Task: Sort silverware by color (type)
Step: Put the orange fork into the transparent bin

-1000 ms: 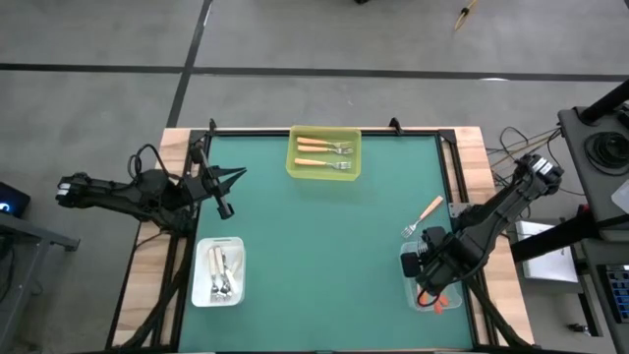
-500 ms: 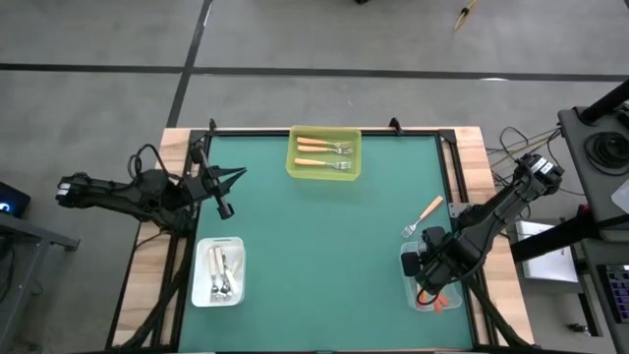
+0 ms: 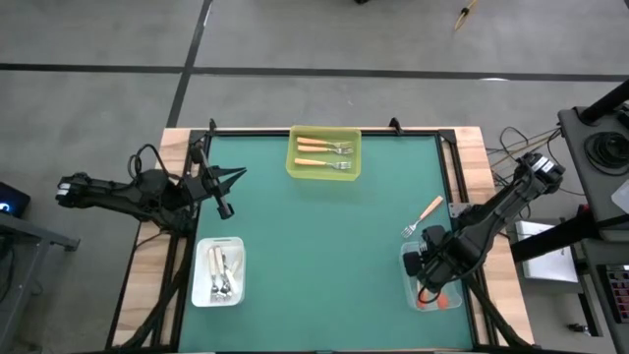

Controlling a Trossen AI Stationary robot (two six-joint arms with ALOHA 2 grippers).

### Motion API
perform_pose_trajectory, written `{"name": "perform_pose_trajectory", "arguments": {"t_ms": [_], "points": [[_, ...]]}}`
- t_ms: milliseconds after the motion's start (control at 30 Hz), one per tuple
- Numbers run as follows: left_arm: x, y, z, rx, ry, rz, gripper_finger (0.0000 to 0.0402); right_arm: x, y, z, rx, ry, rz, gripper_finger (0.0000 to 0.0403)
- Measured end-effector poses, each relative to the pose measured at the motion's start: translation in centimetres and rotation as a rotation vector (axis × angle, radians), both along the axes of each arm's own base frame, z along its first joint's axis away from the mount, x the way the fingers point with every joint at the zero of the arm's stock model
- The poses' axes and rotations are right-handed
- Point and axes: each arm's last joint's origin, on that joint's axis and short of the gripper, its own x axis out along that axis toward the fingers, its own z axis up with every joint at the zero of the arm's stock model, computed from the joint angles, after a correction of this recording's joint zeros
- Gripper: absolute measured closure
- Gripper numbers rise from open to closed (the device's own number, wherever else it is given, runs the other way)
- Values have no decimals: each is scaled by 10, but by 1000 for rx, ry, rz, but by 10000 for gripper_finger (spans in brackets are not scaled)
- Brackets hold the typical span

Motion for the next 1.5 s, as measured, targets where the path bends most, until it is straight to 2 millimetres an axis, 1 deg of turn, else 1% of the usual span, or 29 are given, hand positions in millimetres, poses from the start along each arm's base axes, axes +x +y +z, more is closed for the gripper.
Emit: {"name": "perform_pose_trajectory", "arguments": {"t_ms": [233, 767, 1167, 1500], "points": [[0, 0, 0, 0, -1, 0, 402, -1, -1, -1, -3, 3, 127, 394], [0, 0, 0, 0, -2, 0, 402, -2, -2, -5, -20, -1, 355, 394], [0, 0, 0, -1, -6, 0, 402, -3, -3, -10, -27, 9, 355, 394], [0, 0, 1, -1, -7, 0, 402, 4, 3, -19, -40, 25, 502, 394]]}}
